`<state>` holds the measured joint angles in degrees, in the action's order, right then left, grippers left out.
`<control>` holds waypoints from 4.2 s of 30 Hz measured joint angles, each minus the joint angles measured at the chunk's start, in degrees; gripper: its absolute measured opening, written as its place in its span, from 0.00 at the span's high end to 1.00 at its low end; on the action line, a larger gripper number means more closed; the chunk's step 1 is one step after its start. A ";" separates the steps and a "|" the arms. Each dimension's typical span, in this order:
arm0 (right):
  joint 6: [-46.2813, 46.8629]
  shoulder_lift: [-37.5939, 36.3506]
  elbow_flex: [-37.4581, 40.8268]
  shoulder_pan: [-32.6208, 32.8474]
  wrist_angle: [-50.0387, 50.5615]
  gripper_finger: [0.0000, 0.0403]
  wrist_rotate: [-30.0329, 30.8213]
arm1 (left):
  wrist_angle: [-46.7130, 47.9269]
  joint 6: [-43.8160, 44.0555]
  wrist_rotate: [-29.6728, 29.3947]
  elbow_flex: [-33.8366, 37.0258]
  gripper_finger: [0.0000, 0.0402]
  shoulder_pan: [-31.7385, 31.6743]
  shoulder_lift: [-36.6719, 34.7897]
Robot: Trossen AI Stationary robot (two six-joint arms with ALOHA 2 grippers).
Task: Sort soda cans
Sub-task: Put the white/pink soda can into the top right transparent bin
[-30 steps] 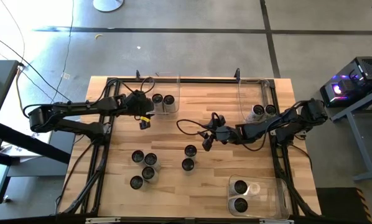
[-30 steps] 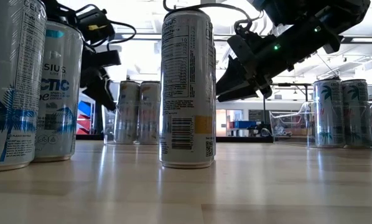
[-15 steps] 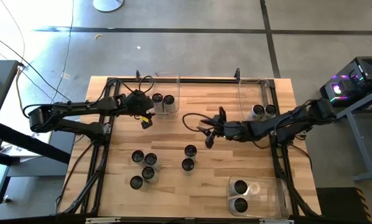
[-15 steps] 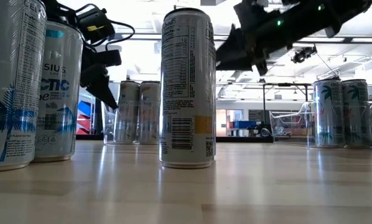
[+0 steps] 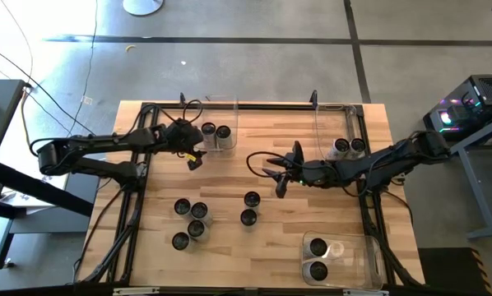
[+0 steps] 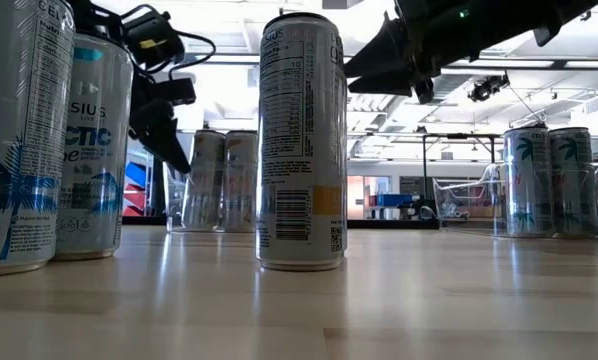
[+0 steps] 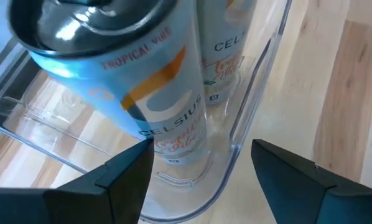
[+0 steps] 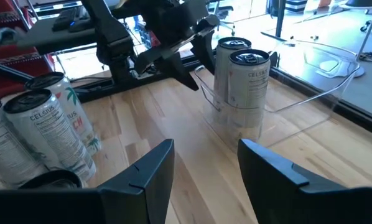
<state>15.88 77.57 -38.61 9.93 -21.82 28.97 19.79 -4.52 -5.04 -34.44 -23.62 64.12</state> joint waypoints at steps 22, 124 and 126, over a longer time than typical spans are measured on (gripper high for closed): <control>0.67 0.01 0.01 -0.02 -0.03 0.57 0.02 | 2.79 4.85 0.62 0.00 0.34 0.31 -12.83; -6.88 -1.37 -17.77 11.23 21.95 0.27 -9.81 | 37.28 53.07 0.01 -9.29 0.31 58.66 -13.39; -6.91 -1.37 -17.77 11.23 20.98 0.27 -9.81 | 36.83 51.31 0.04 -9.29 0.31 59.08 -12.84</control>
<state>8.97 76.20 -56.38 21.17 -0.84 19.16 56.62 46.79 -5.00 -43.72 35.46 51.28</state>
